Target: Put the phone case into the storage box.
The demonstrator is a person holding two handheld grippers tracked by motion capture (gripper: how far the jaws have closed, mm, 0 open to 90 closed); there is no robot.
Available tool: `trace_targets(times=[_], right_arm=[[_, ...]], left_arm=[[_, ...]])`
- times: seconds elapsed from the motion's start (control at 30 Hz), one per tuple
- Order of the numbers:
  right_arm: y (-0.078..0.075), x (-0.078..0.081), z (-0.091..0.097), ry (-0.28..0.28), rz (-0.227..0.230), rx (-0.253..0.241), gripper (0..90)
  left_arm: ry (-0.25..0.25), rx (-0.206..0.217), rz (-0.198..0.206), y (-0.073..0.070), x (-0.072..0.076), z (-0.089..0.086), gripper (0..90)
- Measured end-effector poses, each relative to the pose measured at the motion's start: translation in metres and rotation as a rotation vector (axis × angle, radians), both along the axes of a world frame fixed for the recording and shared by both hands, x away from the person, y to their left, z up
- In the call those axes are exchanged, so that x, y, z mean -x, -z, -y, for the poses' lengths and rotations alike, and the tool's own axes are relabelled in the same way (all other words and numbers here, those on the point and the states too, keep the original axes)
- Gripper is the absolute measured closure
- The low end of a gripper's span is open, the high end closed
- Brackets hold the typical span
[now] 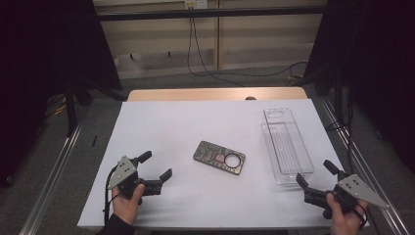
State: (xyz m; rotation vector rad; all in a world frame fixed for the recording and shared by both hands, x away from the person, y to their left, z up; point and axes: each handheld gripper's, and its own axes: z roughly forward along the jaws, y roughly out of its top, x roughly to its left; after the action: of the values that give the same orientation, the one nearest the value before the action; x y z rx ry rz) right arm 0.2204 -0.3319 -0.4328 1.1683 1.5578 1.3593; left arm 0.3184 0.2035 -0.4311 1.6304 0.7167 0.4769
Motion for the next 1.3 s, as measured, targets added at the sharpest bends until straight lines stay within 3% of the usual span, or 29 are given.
trace_targets(times=[0.2,0.47,0.53,0.63,0.73,0.93,1.0,1.1,1.23,1.3], right_arm=[[0.0,0.0,0.0,0.001,-0.001,0.001,0.0],[0.0,-0.001,-0.001,-0.002,0.001,0.006,0.0],[0.0,-0.001,-0.001,-0.001,0.002,0.006,0.0],[0.0,0.0,-0.001,0.0,0.001,0.007,0.0],[0.0,-0.001,-0.001,-0.001,0.001,0.008,0.0],[0.0,-0.001,-0.001,-0.001,0.002,0.009,0.0],[0.0,0.0,-0.001,-0.002,0.003,0.009,0.0],[0.0,0.0,-0.001,-0.002,0.001,0.007,0.0],[0.0,0.0,-0.001,-0.004,0.0,0.007,0.0],[0.0,0.0,-0.001,-0.005,0.0,0.006,0.0]], left_arm=[[-0.016,-0.005,0.002,0.002,-0.007,0.003,1.6],[-0.008,0.023,0.003,0.003,-0.018,0.019,0.7],[-0.008,0.046,-0.016,0.003,-0.02,0.024,0.8],[0.007,0.021,0.014,0.002,-0.022,0.032,1.7],[0.008,0.045,0.008,0.001,-0.023,0.039,1.7],[0.016,0.019,0.04,-0.001,-0.03,0.052,2.1],[0.022,0.039,0.02,-0.002,-0.032,0.056,2.1],[0.028,0.004,0.057,-0.003,-0.035,0.063,2.3],[0.035,-0.004,0.028,-0.003,-0.04,0.074,2.8],[0.046,-0.01,0.04,-0.005,-0.043,0.083,2.8]])
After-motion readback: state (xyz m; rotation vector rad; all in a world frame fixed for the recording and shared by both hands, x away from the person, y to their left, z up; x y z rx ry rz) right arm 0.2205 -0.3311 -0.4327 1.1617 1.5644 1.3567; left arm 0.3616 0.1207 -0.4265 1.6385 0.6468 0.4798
